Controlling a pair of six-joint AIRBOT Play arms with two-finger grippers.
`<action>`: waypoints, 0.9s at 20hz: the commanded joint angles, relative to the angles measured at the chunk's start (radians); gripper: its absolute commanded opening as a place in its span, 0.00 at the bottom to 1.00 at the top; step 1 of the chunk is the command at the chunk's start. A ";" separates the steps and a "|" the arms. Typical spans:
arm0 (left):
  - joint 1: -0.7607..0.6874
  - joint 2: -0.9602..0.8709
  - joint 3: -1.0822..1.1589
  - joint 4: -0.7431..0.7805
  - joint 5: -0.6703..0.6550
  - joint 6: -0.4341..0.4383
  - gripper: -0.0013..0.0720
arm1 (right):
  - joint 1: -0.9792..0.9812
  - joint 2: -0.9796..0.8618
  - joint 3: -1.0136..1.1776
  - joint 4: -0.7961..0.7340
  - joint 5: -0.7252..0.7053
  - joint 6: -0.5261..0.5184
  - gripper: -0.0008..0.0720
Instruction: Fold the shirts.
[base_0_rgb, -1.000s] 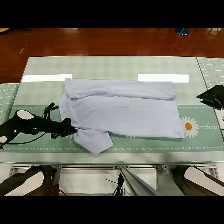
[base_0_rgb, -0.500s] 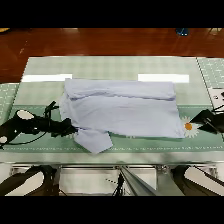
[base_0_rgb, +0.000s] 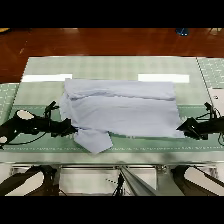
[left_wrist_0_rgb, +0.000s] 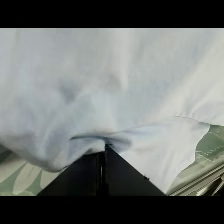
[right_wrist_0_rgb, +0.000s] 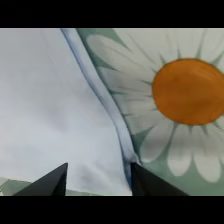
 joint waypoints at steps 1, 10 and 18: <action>0.002 0.001 0.002 -0.002 0.009 0.000 0.04 | 0.091 0.000 -0.030 0.018 -0.069 0.043 0.55; 0.118 0.072 0.359 -0.005 -0.193 0.033 0.04 | 0.115 0.041 0.237 0.174 0.104 -0.004 0.04; 0.089 -0.058 0.621 -0.160 -0.094 0.033 0.05 | 0.328 0.008 0.354 0.291 -0.406 0.067 0.04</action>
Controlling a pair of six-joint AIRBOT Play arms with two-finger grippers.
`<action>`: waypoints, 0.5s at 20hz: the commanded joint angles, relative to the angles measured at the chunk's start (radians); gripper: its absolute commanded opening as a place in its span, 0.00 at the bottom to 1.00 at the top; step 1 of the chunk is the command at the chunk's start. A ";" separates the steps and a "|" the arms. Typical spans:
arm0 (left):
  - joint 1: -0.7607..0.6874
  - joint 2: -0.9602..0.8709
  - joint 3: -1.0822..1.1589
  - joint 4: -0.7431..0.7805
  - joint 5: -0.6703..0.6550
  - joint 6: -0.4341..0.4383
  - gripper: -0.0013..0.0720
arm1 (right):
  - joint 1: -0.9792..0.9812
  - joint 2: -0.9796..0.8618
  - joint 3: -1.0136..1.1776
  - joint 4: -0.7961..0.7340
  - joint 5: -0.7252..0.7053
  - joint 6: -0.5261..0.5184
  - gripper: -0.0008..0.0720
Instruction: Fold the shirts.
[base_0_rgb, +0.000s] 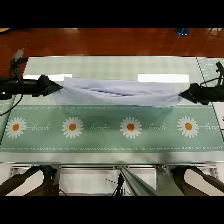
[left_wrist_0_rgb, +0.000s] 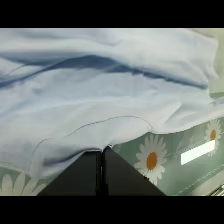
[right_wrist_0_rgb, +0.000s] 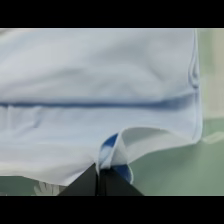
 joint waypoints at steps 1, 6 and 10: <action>-0.005 -0.119 0.087 -0.047 0.031 0.001 0.04 | 0.101 -0.050 0.023 0.031 -0.316 0.061 0.04; 0.003 -0.346 0.259 -0.061 0.030 -0.004 0.05 | 0.151 -0.157 0.023 0.087 -0.522 0.062 0.04; 0.000 -0.509 0.386 -0.065 0.024 -0.049 0.05 | 0.186 -0.210 0.023 0.086 -0.635 0.061 0.04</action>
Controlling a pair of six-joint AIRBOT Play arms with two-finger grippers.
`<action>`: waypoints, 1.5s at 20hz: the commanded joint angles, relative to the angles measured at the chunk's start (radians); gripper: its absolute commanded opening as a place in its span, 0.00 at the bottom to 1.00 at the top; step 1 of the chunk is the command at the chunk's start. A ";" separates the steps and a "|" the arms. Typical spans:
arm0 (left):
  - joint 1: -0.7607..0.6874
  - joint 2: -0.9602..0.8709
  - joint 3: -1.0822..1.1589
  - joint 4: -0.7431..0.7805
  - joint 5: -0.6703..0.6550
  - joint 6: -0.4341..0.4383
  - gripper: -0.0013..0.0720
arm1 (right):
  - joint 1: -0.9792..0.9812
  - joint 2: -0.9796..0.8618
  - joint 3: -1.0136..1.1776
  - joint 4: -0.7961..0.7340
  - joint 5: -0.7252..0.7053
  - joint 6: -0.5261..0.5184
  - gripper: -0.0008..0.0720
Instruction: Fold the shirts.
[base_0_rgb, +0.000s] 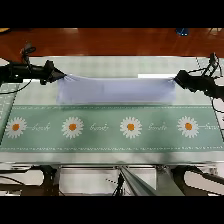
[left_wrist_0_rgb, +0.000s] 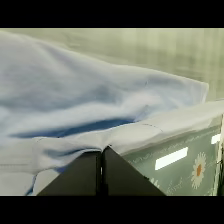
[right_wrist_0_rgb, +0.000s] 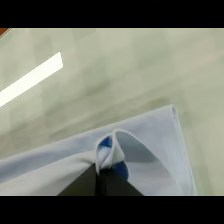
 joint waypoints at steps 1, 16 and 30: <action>-0.005 -0.148 0.103 -0.009 -0.013 -0.032 0.05 | 0.032 -0.053 0.001 0.008 -0.119 0.003 0.04; 0.051 -0.256 0.167 -0.023 -0.227 -0.038 0.66 | 0.036 -0.065 0.001 -0.268 -0.016 0.001 0.60; 0.063 -0.237 0.200 -0.024 -0.311 0.013 0.65 | -0.219 -0.195 0.001 0.162 0.287 -0.128 0.85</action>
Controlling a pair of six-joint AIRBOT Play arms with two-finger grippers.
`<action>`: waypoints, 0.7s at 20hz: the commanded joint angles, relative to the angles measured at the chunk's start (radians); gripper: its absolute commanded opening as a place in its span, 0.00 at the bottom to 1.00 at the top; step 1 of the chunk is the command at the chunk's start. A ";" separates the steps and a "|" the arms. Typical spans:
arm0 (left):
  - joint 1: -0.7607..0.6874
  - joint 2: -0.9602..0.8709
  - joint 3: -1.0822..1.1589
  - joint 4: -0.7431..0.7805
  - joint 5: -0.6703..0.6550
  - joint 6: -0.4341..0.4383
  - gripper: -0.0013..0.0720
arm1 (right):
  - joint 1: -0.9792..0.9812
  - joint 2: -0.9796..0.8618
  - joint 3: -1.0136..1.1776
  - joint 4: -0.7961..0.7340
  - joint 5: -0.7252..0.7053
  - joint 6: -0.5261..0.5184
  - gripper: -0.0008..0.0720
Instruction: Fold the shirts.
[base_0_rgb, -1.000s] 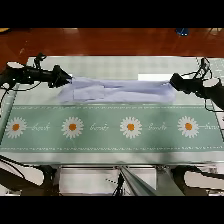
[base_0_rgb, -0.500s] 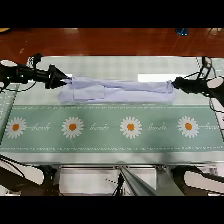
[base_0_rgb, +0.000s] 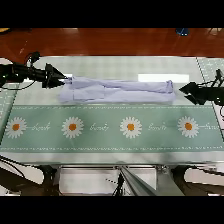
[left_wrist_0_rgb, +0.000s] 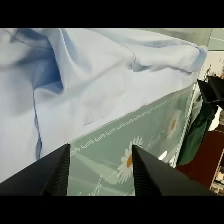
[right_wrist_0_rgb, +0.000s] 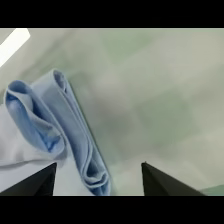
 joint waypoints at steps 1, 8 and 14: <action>-0.010 0.008 0.001 0.000 -0.003 0.028 0.65 | 0.029 -0.093 0.000 0.212 0.031 -0.085 0.85; -0.032 0.023 0.001 -0.001 -0.004 0.027 0.65 | 0.243 -0.161 0.002 0.365 -0.292 -0.099 0.40; -0.051 0.087 0.008 -0.001 -0.005 0.008 0.39 | 0.261 -0.006 0.087 0.295 -0.206 -0.181 0.04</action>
